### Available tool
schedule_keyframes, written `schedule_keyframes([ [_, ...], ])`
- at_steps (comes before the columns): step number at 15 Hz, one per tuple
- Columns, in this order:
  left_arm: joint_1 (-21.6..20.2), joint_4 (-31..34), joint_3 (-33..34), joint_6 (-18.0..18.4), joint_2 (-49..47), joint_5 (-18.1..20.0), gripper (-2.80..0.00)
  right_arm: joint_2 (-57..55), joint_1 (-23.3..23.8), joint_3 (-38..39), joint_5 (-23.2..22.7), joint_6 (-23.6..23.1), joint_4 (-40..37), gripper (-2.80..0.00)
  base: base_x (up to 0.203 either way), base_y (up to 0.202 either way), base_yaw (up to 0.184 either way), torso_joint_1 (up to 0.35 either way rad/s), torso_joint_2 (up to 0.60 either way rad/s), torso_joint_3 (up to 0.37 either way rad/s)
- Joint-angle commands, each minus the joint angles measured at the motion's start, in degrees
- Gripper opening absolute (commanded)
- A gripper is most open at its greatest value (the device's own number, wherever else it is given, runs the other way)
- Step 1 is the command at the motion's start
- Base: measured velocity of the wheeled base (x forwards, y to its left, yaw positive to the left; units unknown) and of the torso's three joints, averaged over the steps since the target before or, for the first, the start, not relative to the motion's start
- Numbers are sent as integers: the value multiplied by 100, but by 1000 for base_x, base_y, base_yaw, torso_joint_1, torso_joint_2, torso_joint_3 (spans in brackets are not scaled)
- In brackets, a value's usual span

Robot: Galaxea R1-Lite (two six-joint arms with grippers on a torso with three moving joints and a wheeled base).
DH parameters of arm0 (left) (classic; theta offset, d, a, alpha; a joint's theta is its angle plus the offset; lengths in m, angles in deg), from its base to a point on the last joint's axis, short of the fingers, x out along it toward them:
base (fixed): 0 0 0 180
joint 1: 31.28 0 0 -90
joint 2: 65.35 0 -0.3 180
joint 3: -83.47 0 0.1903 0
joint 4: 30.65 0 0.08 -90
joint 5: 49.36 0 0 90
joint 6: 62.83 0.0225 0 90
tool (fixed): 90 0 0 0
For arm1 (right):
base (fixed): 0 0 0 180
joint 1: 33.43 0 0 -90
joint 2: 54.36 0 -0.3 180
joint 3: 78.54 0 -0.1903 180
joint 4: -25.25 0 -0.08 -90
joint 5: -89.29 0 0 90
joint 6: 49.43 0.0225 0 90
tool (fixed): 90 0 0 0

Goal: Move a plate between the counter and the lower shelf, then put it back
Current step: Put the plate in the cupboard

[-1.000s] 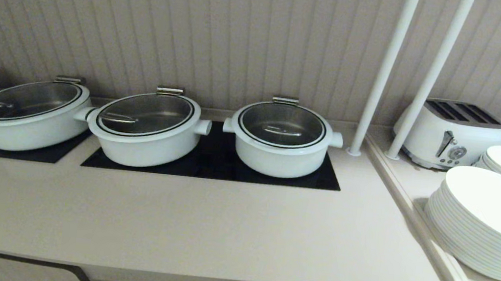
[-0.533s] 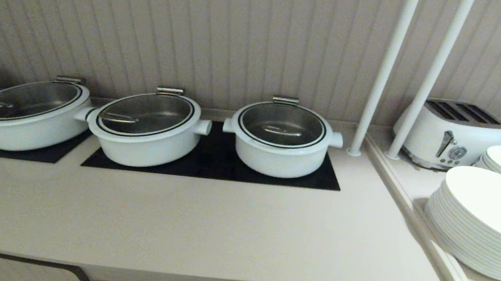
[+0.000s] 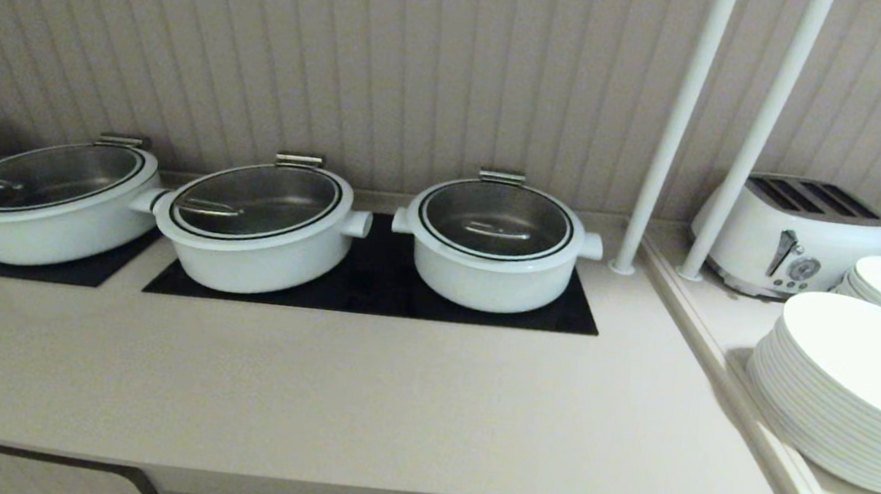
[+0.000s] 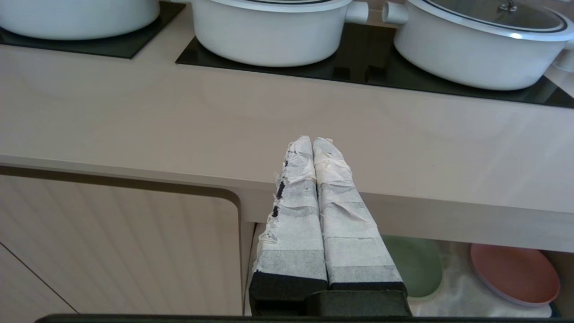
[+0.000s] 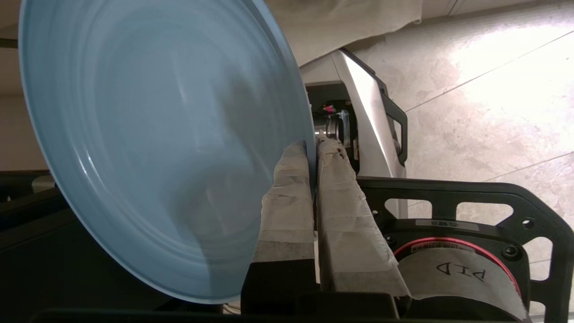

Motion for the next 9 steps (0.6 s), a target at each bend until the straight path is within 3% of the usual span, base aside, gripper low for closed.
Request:
schedule_keyframes([
  [1, 0, 0, 4, -7, 2, -3, -280, -45, -1, 2, -38, 14, -9, -280, 0, 0, 0, 0, 0, 0],
  [9, 0, 0, -3, -7, 2, -3, -280, -54, -1, -6, -42, 103, 0, -280, 0, 0, 0, 0, 0, 0],
])
